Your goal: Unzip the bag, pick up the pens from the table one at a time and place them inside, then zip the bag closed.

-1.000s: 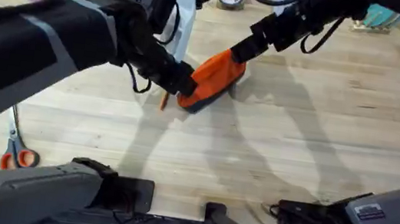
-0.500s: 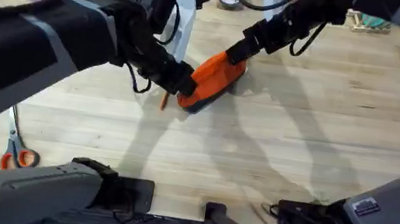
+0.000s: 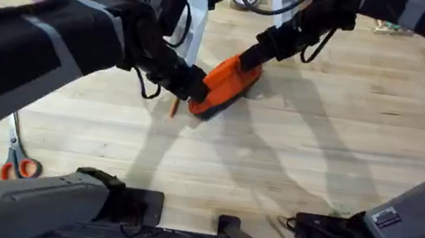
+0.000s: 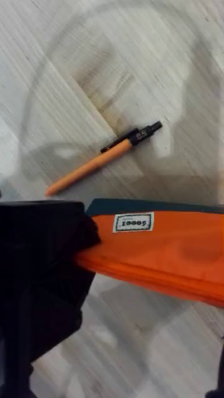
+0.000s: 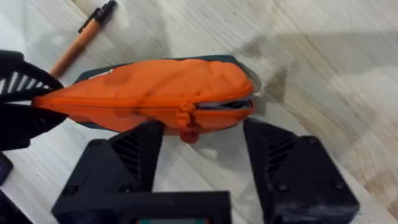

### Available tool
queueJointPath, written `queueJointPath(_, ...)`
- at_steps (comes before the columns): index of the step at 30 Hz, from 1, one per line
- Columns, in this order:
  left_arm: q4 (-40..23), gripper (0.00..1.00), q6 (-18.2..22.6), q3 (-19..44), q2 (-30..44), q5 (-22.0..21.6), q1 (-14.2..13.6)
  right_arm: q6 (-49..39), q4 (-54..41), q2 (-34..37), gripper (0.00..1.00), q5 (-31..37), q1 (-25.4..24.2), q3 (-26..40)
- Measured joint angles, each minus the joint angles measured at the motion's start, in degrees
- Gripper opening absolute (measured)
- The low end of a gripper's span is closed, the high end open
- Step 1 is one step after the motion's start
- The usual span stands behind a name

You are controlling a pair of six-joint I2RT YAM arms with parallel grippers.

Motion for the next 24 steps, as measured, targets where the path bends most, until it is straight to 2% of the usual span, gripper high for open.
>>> queueJointPath(5, 0.0, 0.042, 0.0, 0.0, 0.0, 0.0, 0.0, 0.2, 0.0, 0.0, 0.516, 0.0, 0.1, 0.0)
queueJointPath(8, 0.0, 0.042, 0.0, 0.0, 0.0, 0.0, 0.0, 0.3, 0.0, 0.0, 0.432, 0.0, 0.1, 0.0)
queueJointPath(15, 0.0, 0.042, 0.0, 0.0, 0.0, 0.0, 0.0, 0.4, 0.0, 0.0, 0.051, 0.1, 0.1, 0.0)
queueJointPath(24, 0.0, 0.042, 0.0, 0.0, 0.0, 0.0, 0.0, 0.3, 0.0, 0.0, 0.032, 0.2, 0.1, 0.0)
